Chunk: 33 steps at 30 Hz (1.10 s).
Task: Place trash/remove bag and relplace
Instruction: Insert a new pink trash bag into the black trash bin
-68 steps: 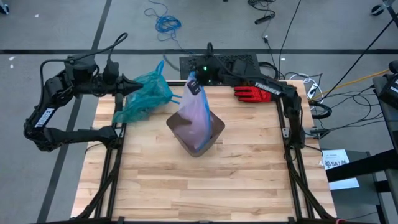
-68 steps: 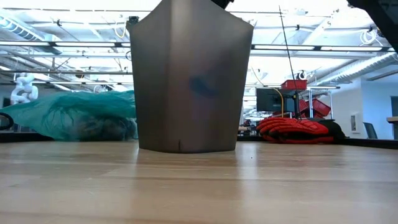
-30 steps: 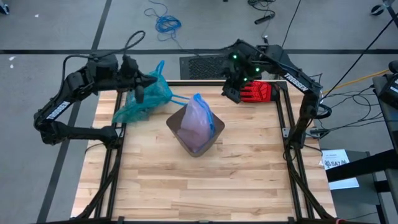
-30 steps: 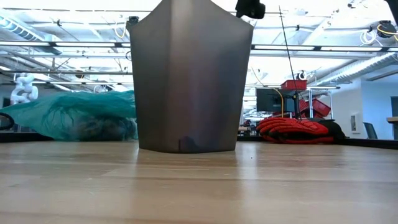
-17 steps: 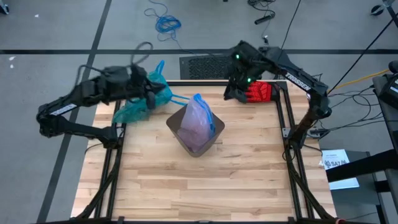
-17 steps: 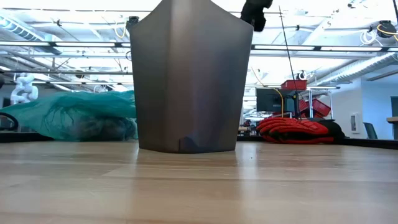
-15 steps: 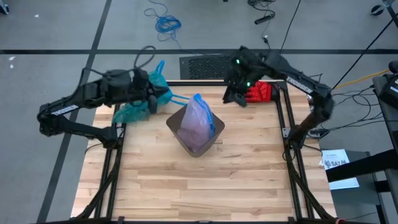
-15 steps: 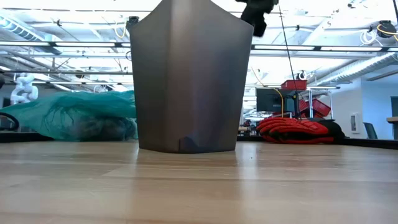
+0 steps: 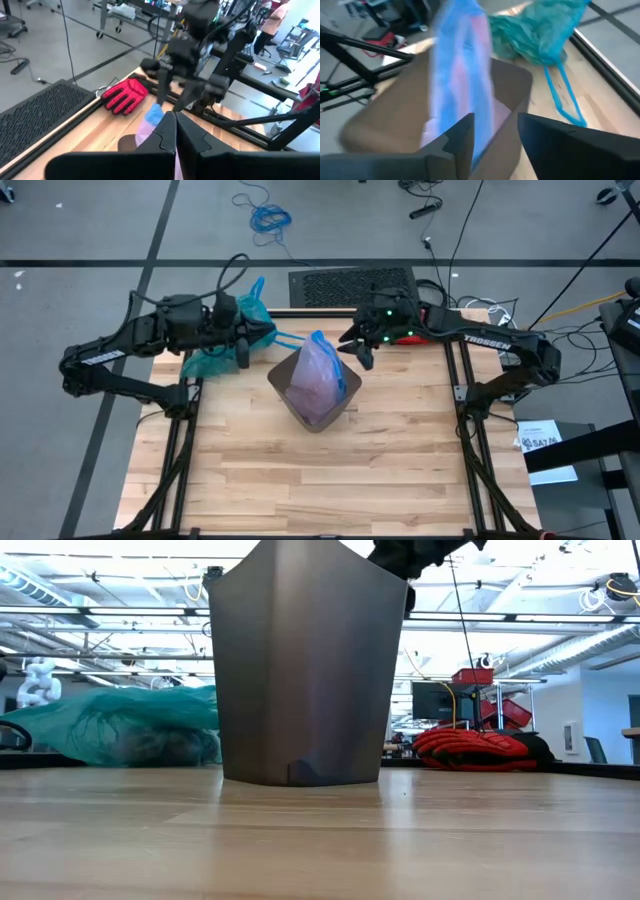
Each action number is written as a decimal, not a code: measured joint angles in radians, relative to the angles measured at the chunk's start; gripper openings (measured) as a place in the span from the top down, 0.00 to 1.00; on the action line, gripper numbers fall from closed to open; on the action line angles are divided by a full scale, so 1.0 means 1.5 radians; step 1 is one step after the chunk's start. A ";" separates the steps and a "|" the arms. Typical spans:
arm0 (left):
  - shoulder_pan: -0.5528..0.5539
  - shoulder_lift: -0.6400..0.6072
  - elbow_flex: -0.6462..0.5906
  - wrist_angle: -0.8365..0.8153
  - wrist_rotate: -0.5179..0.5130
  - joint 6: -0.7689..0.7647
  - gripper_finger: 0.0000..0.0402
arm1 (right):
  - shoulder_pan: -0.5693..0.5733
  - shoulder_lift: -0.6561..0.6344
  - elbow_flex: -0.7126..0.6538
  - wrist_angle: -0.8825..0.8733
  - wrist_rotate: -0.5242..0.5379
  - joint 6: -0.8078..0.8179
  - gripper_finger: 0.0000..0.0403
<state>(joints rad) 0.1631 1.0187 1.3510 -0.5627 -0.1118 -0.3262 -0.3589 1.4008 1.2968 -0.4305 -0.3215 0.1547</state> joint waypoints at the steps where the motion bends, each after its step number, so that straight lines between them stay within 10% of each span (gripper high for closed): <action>1: 0.000 0.000 0.000 0.006 0.001 0.000 0.97 | 0.004 0.007 0.000 0.001 0.010 0.003 0.64; 27: 0.000 0.028 0.000 0.060 0.088 0.010 0.84 | 0.039 0.061 0.000 0.075 0.025 0.076 0.61; 33: 0.000 0.035 0.000 0.082 0.097 0.056 0.84 | 0.042 0.077 -0.001 0.142 0.026 0.080 0.81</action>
<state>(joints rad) 0.1627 1.0712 1.3514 -0.4400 0.0330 -0.2426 -0.2965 1.5169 1.2961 -0.2182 -0.2826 0.2747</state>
